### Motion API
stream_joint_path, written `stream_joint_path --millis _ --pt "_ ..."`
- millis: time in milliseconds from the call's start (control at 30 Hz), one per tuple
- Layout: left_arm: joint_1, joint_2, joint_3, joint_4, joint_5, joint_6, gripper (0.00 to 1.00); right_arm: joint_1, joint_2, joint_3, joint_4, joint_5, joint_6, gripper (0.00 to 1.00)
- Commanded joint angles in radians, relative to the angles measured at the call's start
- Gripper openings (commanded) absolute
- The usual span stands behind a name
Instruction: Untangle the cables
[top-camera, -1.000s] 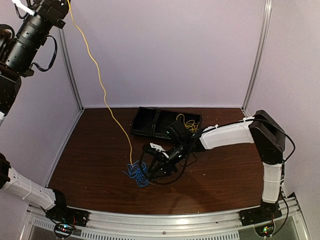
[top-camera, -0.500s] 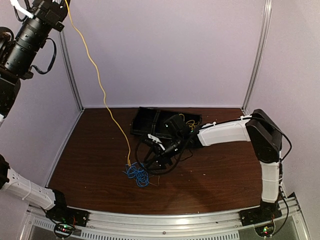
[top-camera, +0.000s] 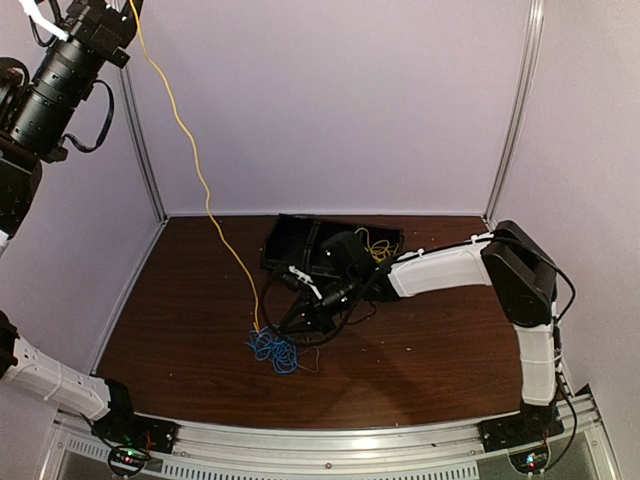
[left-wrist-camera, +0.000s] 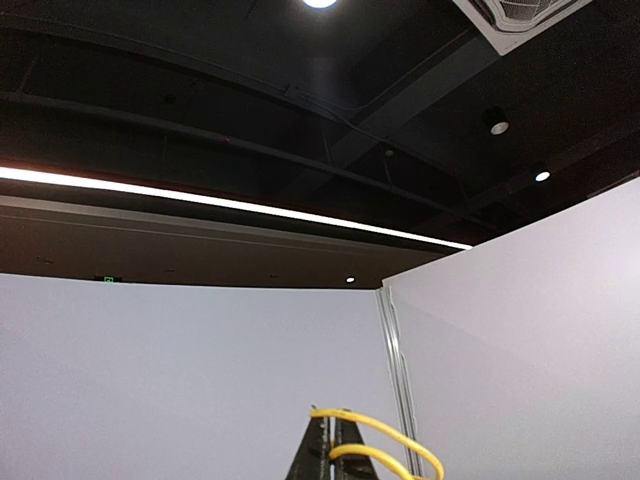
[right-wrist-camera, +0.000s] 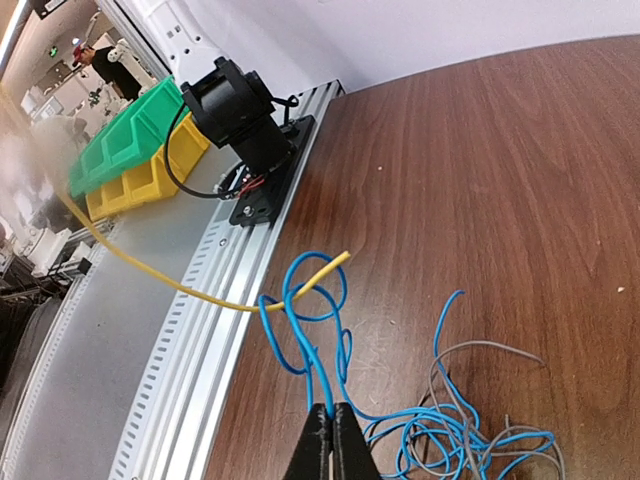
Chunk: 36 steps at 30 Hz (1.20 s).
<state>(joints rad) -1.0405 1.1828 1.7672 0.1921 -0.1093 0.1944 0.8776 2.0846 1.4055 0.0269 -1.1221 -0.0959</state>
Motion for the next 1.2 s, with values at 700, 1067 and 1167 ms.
stream_joint_path --millis 700,1067,1167 --pt "0.0 -0.067 -0.141 0.081 -0.032 0.051 0.0 -0.246 -0.205 -0.225 -0.323 0.178 -0.298 0.35" --pt "0.001 -0.15 -0.475 0.126 -0.091 -0.066 0.0 -0.244 -0.339 0.111 -0.641 0.189 -0.393 0.55" --pt "0.001 -0.159 -0.522 0.13 -0.102 -0.1 0.0 -0.231 -0.362 0.133 -0.534 0.197 -0.304 0.56"
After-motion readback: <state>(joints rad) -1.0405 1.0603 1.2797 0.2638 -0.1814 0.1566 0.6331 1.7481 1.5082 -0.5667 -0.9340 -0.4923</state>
